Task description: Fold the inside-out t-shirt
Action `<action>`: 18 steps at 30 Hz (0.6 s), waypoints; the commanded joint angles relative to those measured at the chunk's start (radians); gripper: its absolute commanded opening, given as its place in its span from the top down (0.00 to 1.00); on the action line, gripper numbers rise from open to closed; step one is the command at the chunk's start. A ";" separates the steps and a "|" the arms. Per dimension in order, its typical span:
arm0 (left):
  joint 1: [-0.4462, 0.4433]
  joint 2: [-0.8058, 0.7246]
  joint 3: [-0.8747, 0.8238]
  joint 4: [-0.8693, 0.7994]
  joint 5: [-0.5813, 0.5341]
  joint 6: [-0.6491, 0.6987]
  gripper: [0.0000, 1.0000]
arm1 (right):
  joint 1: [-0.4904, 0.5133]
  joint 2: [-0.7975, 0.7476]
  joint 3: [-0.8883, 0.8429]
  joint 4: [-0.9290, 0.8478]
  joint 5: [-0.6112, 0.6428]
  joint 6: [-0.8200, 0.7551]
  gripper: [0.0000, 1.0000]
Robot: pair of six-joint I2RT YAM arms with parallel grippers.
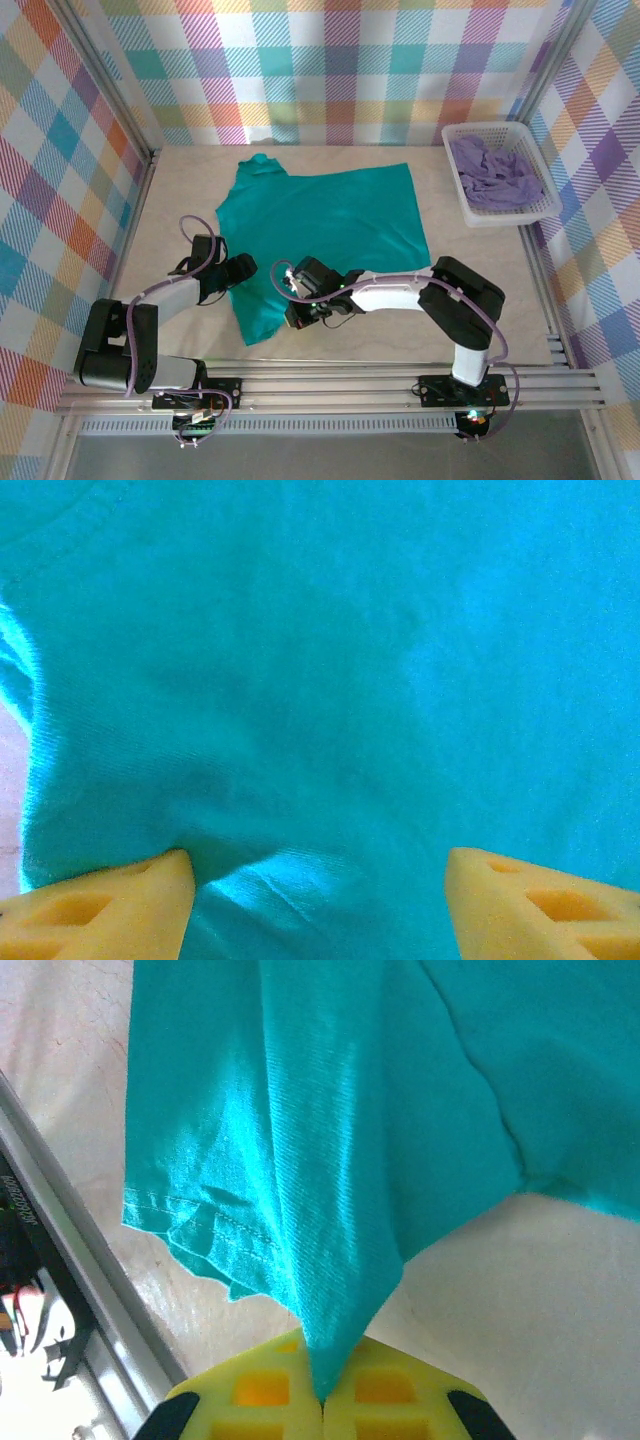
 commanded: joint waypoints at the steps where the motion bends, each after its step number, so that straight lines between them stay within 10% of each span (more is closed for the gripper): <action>1: -0.003 -0.013 -0.008 -0.068 -0.040 0.023 0.32 | 0.000 -0.037 -0.028 -0.035 -0.022 0.041 0.96; 18: -0.009 -0.197 0.026 -0.158 -0.010 -0.014 0.24 | -0.033 -0.120 -0.061 -0.074 -0.062 -0.067 0.70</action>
